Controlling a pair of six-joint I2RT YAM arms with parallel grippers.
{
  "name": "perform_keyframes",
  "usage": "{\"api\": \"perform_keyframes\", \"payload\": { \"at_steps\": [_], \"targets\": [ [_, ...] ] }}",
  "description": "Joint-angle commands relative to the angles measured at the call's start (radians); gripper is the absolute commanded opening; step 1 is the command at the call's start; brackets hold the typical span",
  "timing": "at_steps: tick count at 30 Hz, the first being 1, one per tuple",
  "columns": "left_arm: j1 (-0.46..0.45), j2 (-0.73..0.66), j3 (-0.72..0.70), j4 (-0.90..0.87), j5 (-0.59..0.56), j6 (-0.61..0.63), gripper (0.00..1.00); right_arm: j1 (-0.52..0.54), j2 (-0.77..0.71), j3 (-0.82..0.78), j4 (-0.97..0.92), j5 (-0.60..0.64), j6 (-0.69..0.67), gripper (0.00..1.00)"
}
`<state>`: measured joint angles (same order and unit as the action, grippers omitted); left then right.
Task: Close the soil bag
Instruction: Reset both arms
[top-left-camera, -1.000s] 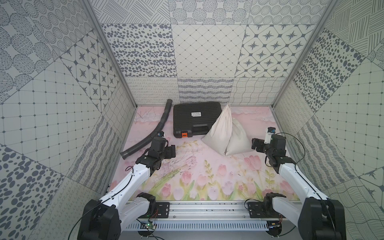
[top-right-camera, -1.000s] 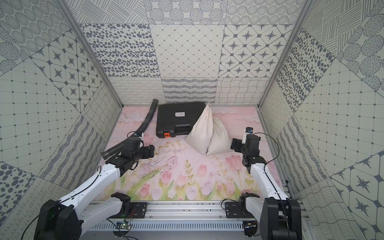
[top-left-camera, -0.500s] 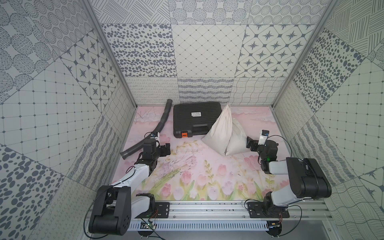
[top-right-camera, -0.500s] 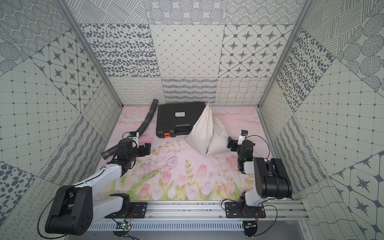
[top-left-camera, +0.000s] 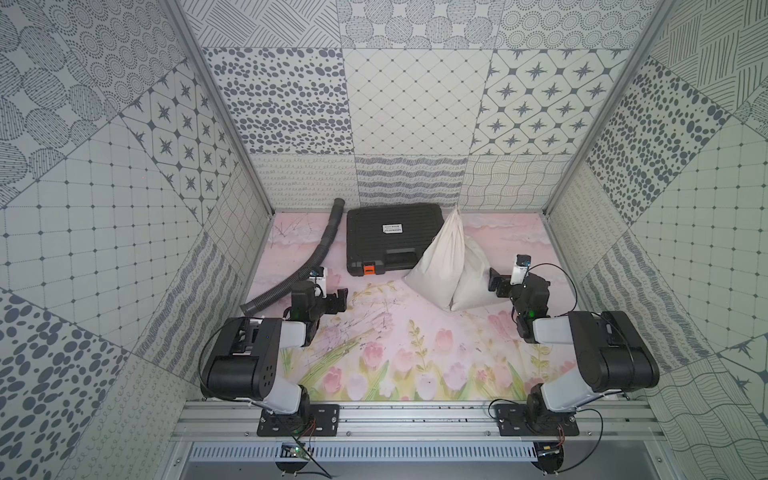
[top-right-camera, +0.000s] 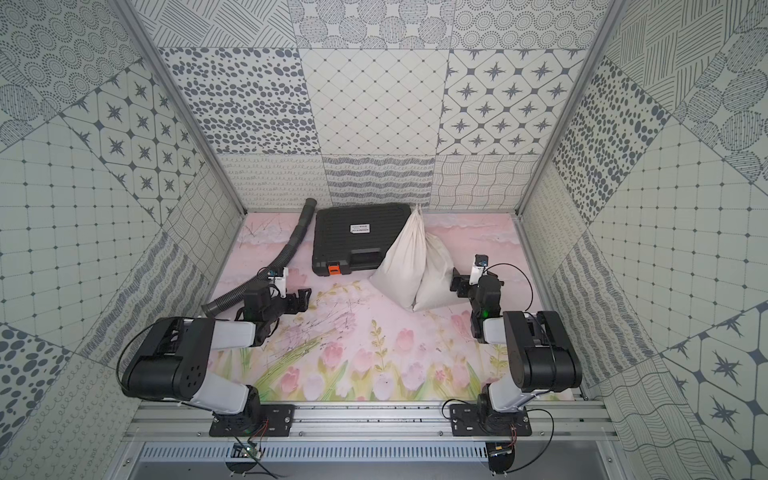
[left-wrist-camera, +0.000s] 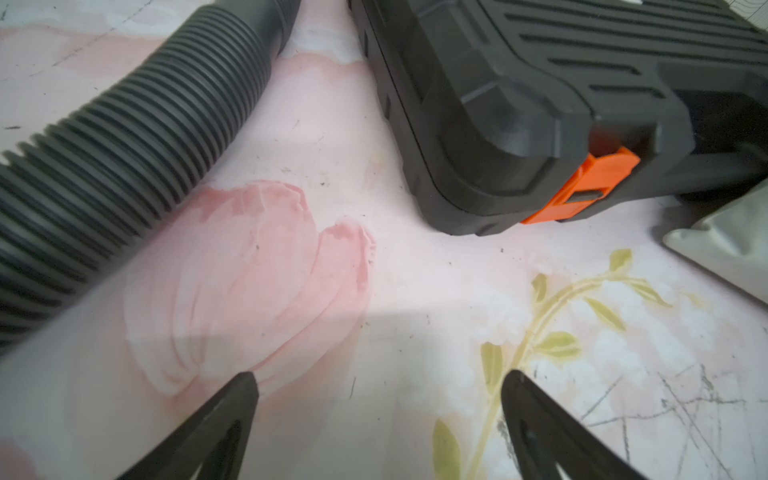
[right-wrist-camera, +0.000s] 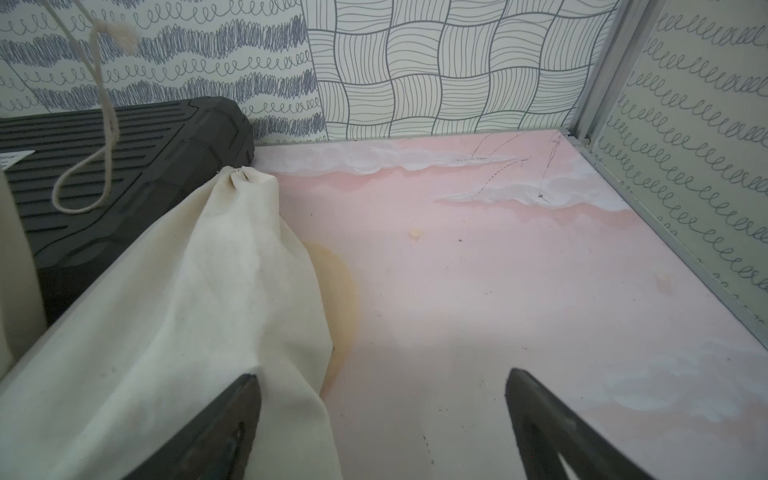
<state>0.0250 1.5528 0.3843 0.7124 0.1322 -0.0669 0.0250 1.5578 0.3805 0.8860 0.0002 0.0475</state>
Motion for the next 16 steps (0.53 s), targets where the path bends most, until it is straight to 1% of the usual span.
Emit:
{"api": "perform_keyframes", "payload": {
  "at_steps": [1,2,4,5,7,12,16],
  "targets": [
    [-0.009,0.024,0.000,0.192,-0.067,-0.008,0.96,0.008,0.009,0.018,0.007,0.009,-0.015,0.97],
    [-0.009,0.029,-0.009,0.228,-0.045,0.001,0.96,0.007,0.008,0.018,0.007,0.010,-0.015,0.97],
    [-0.014,0.022,0.017,0.156,-0.002,0.025,0.96,0.007,0.009,0.018,0.007,0.010,-0.015,0.97],
    [-0.021,0.027,0.011,0.178,-0.011,0.035,0.96,0.007,0.008,0.018,0.007,0.010,-0.014,0.97],
    [-0.027,0.023,0.011,0.166,0.002,0.046,0.96,0.007,0.008,0.018,0.007,0.009,-0.015,0.97],
    [-0.028,0.025,0.012,0.176,0.001,0.049,0.96,0.008,0.009,0.018,0.007,0.009,-0.015,0.97],
    [-0.029,0.025,0.022,0.153,-0.063,0.025,0.96,0.008,0.009,0.018,0.007,0.004,-0.016,0.97]
  ]
}}
